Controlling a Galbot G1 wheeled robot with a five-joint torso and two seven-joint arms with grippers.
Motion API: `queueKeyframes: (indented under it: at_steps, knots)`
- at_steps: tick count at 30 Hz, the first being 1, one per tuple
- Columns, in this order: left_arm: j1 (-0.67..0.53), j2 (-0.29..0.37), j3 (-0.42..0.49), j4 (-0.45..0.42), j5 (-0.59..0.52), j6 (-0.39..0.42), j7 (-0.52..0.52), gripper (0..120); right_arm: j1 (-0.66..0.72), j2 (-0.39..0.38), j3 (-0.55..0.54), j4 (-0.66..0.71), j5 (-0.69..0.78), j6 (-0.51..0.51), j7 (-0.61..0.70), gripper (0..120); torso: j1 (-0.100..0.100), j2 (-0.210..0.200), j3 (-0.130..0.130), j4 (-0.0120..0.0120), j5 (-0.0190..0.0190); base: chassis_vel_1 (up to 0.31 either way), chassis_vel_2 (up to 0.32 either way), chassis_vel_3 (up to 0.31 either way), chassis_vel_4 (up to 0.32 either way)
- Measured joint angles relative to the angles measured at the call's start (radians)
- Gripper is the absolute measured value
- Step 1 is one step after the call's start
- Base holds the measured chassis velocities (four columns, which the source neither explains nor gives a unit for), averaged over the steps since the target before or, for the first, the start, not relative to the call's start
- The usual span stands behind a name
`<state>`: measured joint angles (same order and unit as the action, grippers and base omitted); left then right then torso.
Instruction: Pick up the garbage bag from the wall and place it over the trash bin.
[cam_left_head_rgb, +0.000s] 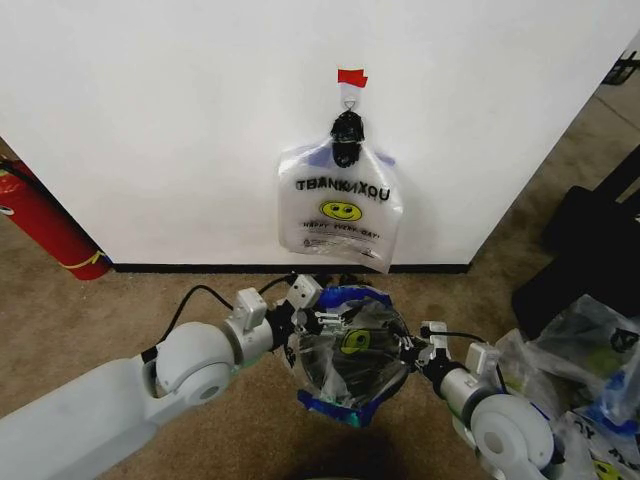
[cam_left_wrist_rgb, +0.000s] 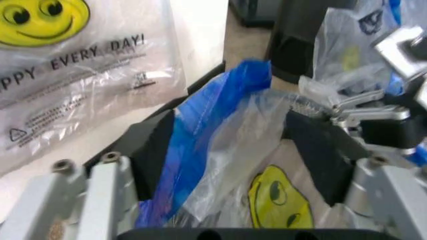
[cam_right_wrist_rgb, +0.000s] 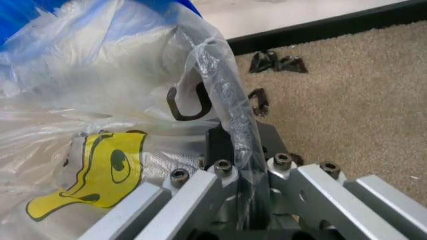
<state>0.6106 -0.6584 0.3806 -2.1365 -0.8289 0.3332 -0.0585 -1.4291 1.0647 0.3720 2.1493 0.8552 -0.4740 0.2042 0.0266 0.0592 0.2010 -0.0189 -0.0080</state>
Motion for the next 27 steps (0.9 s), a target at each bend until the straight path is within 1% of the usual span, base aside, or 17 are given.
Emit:
queueKeyframes:
  at_steps: [2,5,7,9,12,13,14,18,19,20,24,27]
  knots:
    - [-0.007,-0.012,0.012,0.016,0.007,0.000,-0.001,60,0.004,0.000,-0.002,0.000,0.006,-0.002,0.001,0,0.000,0.000,0.000,-0.0004,0.0001,0.000,0.000,0.000,0.000]
    - [-0.004,-0.018,0.013,0.028,0.008,-0.003,-0.016,47,0.005,0.001,-0.002,0.000,0.007,-0.004,0.000,0,0.000,0.000,0.000,-0.0003,0.0000,0.000,0.000,0.000,0.000]
    - [-0.003,-0.018,0.013,0.029,0.007,-0.003,-0.018,45,0.004,0.001,-0.002,0.000,0.007,-0.004,-0.001,0,0.000,0.000,0.000,-0.0002,0.0000,0.000,0.000,0.000,0.000]
    - [-0.001,-0.018,0.005,0.029,0.007,-0.006,-0.029,34,-0.002,0.002,-0.003,-0.001,0.007,-0.004,-0.003,0,0.000,0.000,0.000,-0.0003,0.0000,0.000,0.000,0.000,0.000]
    - [-0.003,-0.024,0.005,0.031,0.010,-0.007,-0.039,26,-0.004,0.005,-0.007,-0.002,0.007,-0.005,-0.004,0,0.000,0.000,0.000,-0.0004,0.0000,0.000,0.000,0.000,0.000]
    - [-0.005,-0.028,0.007,0.035,0.014,-0.008,-0.044,19,-0.004,0.008,-0.009,-0.002,0.007,-0.006,-0.004,0,0.000,0.000,0.000,-0.0003,0.0001,0.000,0.000,0.000,0.000]
    - [-0.005,-0.028,0.007,0.035,0.014,-0.008,-0.044,19,-0.004,0.008,-0.009,-0.002,0.007,-0.006,-0.004,0,0.000,0.000,0.000,-0.0003,0.0001,0.000,0.000,0.000,0.000]
    - [-0.006,-0.037,0.010,0.042,0.019,-0.012,-0.052,3,-0.001,0.009,-0.011,-0.002,0.009,-0.008,-0.003,0,0.000,0.000,0.000,-0.0004,0.0001,0.000,0.000,0.000,0.000]
    - [-0.005,-0.037,0.010,0.042,0.019,-0.012,-0.053,3,-0.002,0.009,-0.011,-0.002,0.009,-0.008,-0.003,0,0.000,0.000,0.000,-0.0004,0.0001,0.000,0.000,0.000,0.000]
    - [-0.003,-0.037,0.010,0.041,0.020,-0.013,-0.054,0,-0.002,0.008,-0.009,-0.001,0.010,-0.008,-0.003,0,0.000,0.000,0.000,-0.0003,0.0001,0.000,0.000,0.000,0.000]
    - [-0.003,-0.038,0.008,0.030,0.009,-0.018,-0.064,0,-0.006,0.005,-0.006,0.003,0.009,-0.008,-0.003,0,0.000,0.000,0.000,-0.0003,0.0001,0.000,0.000,0.000,0.000]
    - [-0.039,-0.048,0.005,0.051,-0.007,-0.018,-0.077,0,-0.018,0.003,-0.005,0.016,-0.007,-0.004,-0.018,0,0.000,0.000,0.000,-0.0004,0.0001,0.000,0.000,0.000,0.000]
